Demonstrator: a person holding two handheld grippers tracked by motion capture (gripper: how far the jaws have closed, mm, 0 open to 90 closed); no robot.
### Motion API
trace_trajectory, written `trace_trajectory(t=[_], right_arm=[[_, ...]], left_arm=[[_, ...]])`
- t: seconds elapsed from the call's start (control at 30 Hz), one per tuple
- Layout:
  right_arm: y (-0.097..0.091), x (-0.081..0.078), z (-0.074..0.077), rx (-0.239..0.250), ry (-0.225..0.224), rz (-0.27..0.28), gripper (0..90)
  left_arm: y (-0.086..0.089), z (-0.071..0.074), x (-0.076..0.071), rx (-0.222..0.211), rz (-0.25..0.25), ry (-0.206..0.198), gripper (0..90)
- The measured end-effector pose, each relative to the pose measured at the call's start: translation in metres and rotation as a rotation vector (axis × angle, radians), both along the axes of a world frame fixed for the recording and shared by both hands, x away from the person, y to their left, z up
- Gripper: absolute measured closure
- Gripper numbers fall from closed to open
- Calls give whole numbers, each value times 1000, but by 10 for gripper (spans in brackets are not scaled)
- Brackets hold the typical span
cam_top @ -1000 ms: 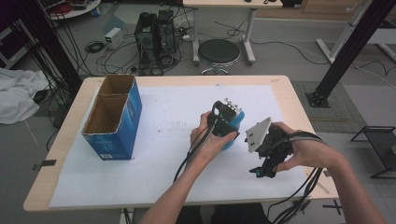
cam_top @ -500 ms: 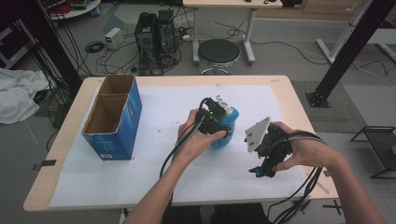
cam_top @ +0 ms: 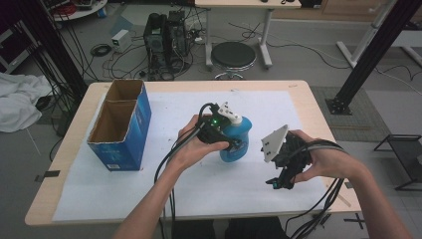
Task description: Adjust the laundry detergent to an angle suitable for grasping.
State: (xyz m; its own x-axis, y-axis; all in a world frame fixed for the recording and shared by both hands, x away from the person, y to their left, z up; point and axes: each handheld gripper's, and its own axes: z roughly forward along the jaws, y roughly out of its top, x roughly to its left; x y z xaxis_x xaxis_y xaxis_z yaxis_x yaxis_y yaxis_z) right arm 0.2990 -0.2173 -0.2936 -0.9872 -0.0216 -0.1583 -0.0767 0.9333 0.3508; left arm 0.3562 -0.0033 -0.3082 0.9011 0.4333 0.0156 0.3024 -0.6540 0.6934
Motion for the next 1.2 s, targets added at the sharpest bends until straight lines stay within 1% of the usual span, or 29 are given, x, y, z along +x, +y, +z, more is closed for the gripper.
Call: trace_trajectory(t=[0.07,0.1,0.13,0.17,0.2,0.23,0.3,0.33,0.37,0.43,0.47,0.53,0.57,0.63,0.67,0.7,0.73,0.77,0.8,0.87,0.9,0.97,1.0,1.03,1.07,1.1,1.13,1.17,1.2], right_arm=[[0,0,0,-1,0,-3,114],[0,0,0,-1,0,1,113],[0,0,0,-3,1,1,113],[0,0,0,-3,1,0,114],[0,0,0,-2,1,-3,113],[0,0,0,-1,0,-4,114],[0,0,0,-4,2,-3,114],[0,0,0,-5,2,-2,113],[0,0,0,-6,3,-3,113],[0,0,-1,-7,2,-1,113],[0,0,-1,-7,3,-3,113],[1,0,-1,-7,5,-8,114],[1,0,-1,-6,3,-3,113],[2,0,-1,-7,3,-2,113],[2,0,-1,-9,4,-4,114],[3,0,-2,-6,2,-1,114],[3,0,-2,-6,2,-1,114],[3,0,-2,2,1,-4,113],[4,0,-2,-5,3,-2,113],[4,0,-2,-3,2,0,114],[5,0,-2,-9,5,-1,113],[6,0,-3,-4,3,1,114],[6,0,-3,-4,3,1,114],[6,0,-3,4,2,-1,113],[6,0,-3,-5,2,1,113],[6,0,-2,-11,5,1,113],[6,0,-2,-11,4,1,114],[5,0,-3,-2,2,-2,114],[5,1,-3,0,2,-2,114]], left_arm=[[2,0,-1,-3,-22,-4,444],[2,0,-3,-19,-26,-4,444],[4,1,-2,1,-54,-6,444],[5,0,-3,-8,-53,-5,444],[7,0,-4,-16,-71,1,443],[9,0,-3,-9,-82,-6,444],[13,-1,-4,-18,-114,-10,444],[15,-1,-5,-14,-128,-12,443],[16,-2,-6,-23,-132,-12,444],[18,-2,-9,0,-162,-27,444],[18,-3,-10,1,-175,-22,444],[20,-5,-12,39,-210,-21,444],[20,-7,-13,17,-199,-5,444],[25,-7,-11,58,-243,-4,443],[28,-8,-11,67,-256,-2,444],[29,-10,-12,47,-253,9,443],[31,-11,-12,47,-263,10,443],[33,-12,-11,49,-269,23,443],[35,-13,-11,56,-289,15,443],[36,-17,-12,56,-298,16,443],[37,-17,-10,73,-314,10,443],[39,-21,-10,67,-312,20,443],[38,-22,-10,66,-306,19,443],[39,-22,-9,82,-316,18,443],[39,-24,-9,83,-309,23,443],[39,-25,-10,75,-300,27,443],[39,-25,-9,100,-315,22,443],[38,-27,-10,84,-297,23,443],[38,-27,-9,104,-317,24,443]])
